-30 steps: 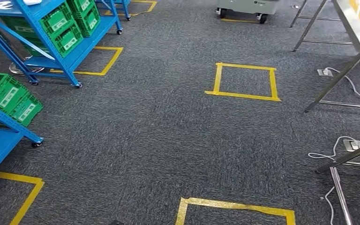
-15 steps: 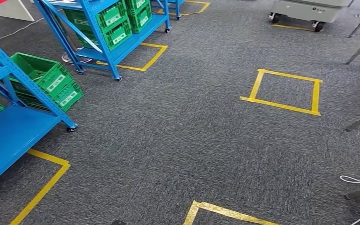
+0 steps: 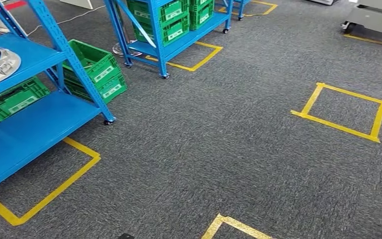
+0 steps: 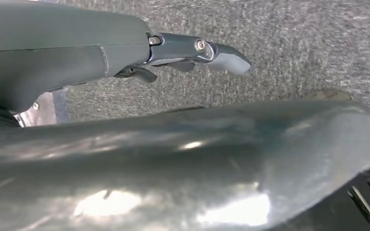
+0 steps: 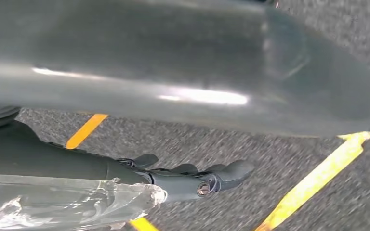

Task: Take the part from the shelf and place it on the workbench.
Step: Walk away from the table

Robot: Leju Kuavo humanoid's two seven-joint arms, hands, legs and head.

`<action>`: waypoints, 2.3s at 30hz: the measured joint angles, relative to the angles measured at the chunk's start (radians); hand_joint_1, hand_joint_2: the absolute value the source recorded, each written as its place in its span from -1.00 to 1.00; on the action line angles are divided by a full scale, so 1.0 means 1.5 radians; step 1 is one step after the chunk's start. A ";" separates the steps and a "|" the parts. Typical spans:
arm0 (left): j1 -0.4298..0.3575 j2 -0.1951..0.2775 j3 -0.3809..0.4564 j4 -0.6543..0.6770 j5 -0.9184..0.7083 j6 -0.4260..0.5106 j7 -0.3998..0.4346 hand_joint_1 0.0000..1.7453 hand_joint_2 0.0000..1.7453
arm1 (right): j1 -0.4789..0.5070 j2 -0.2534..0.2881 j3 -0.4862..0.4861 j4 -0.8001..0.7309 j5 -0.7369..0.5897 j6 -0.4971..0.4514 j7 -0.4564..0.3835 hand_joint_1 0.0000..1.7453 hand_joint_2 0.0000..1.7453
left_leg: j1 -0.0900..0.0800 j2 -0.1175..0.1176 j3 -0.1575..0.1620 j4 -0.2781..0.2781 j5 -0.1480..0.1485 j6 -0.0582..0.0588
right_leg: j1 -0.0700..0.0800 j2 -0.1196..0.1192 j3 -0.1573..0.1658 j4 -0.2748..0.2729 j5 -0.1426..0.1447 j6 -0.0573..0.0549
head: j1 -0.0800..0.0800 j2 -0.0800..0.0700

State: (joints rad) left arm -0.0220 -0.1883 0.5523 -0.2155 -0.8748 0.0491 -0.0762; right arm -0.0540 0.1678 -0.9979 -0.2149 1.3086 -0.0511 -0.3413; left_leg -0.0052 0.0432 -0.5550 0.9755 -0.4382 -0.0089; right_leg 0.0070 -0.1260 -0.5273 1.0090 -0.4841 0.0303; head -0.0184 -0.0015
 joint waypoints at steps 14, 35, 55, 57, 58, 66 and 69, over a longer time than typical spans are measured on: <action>0.000 0.000 0.000 0.000 -0.002 -0.003 -0.010 -1.00 -1.00 | 0.002 0.000 0.000 0.000 -0.001 0.000 -0.002 -1.00 -1.00 | 0.011 -0.119 -0.007 0.002 0.011 -0.010 | -0.014 0.135 -0.009 0.009 0.003 0.005 | 0.009 0.000; 0.000 0.000 0.008 0.001 -0.005 0.004 -0.010 -1.00 -1.00 | 0.001 0.000 0.000 0.000 0.003 -0.001 -0.002 -1.00 -1.00 | 0.002 -0.032 0.000 -0.002 0.005 0.016 | -0.001 0.071 -0.056 0.129 -0.070 0.011 | 0.006 0.000; 0.003 0.001 0.018 0.001 -0.017 0.021 -0.024 -1.00 -1.00 | 0.008 0.001 -0.001 0.000 0.003 -0.001 -0.002 -1.00 -1.00 | 0.000 -0.026 -0.088 0.140 -0.017 -0.011 | -0.005 0.041 0.007 0.010 -0.020 -0.020 | -0.005 0.000; 0.002 0.001 0.018 0.001 -0.018 0.023 -0.024 -1.00 -1.00 | 0.007 0.001 -0.001 0.000 0.003 0.000 -0.002 -1.00 -1.00 | -0.009 0.010 -0.042 0.055 0.008 0.001 | -0.002 0.023 0.020 0.009 -0.033 -0.015 | -0.005 0.000; 0.001 0.001 0.018 0.001 -0.018 0.023 -0.025 -1.00 -1.00 | 0.007 0.001 -0.001 0.000 0.003 0.000 -0.002 -1.00 -1.00 | -0.014 0.023 -0.028 0.029 0.007 0.005 | -0.001 0.014 0.027 0.006 -0.039 -0.011 | -0.005 0.000; 0.004 0.000 0.019 0.001 -0.020 0.027 -0.027 -1.00 -1.00 | 0.005 0.001 -0.002 0.000 0.003 -0.001 -0.003 -1.00 -1.00 | 0.000 -0.038 0.029 -0.001 -0.027 0.029 | -0.008 0.079 -0.048 0.164 -0.076 0.021 | 0.004 0.000; 0.008 0.000 0.020 0.001 -0.020 0.027 -0.027 -1.00 -1.00 | 0.013 0.001 -0.002 0.000 0.003 -0.001 -0.003 -1.00 -1.00 | 0.007 -0.070 0.064 -0.001 -0.055 0.023 | -0.013 0.082 -0.114 0.187 -0.136 0.030 | 0.007 0.000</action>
State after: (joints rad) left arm -0.0106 -0.1881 0.5817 -0.2134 -0.9046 0.0896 -0.1163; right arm -0.0347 0.1694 -1.0016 -0.2152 1.3129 -0.0525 -0.3455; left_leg 0.0059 -0.0618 -0.4593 0.9734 -0.5214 0.0264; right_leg -0.0127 -0.0032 -0.6983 1.2890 -0.6885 0.0758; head -0.0079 -0.0014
